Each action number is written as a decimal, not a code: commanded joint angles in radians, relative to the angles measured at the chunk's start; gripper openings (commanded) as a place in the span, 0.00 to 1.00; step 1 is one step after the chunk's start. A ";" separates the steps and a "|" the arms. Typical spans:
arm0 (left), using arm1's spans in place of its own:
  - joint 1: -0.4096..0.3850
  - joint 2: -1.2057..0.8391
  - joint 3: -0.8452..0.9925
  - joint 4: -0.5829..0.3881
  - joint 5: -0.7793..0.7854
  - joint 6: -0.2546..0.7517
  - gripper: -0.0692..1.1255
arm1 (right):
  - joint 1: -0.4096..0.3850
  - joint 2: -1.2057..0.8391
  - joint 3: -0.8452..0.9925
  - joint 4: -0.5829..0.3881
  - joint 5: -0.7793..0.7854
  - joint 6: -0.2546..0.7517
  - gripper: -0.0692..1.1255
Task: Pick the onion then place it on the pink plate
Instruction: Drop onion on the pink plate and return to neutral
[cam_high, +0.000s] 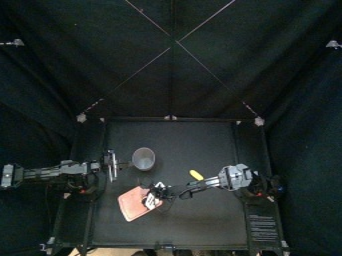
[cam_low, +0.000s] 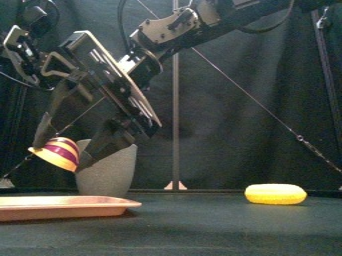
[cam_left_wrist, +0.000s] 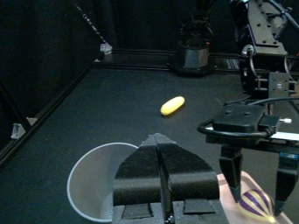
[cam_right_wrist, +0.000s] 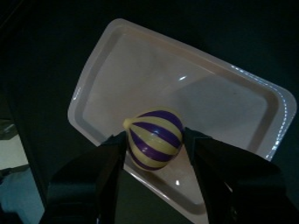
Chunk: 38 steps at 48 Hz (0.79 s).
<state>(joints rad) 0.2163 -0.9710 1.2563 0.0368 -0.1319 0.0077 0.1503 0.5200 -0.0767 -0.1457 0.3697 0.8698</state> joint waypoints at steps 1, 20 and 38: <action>0.003 0.003 -0.014 0.002 -0.005 -0.002 0.16 | 0.008 -0.012 -0.048 -0.041 0.000 0.000 0.80; 0.009 0.003 -0.012 0.000 0.011 -0.002 0.16 | 0.012 -0.025 -0.123 -0.150 0.133 0.003 0.94; 0.012 0.002 -0.017 0.002 0.009 0.000 0.16 | 0.015 -0.209 0.029 -0.400 0.126 0.031 0.93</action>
<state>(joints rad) 0.2240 -0.9710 1.2579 0.0368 -0.1181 0.0077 0.1657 0.3973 -0.0644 -0.5016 0.5154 0.8974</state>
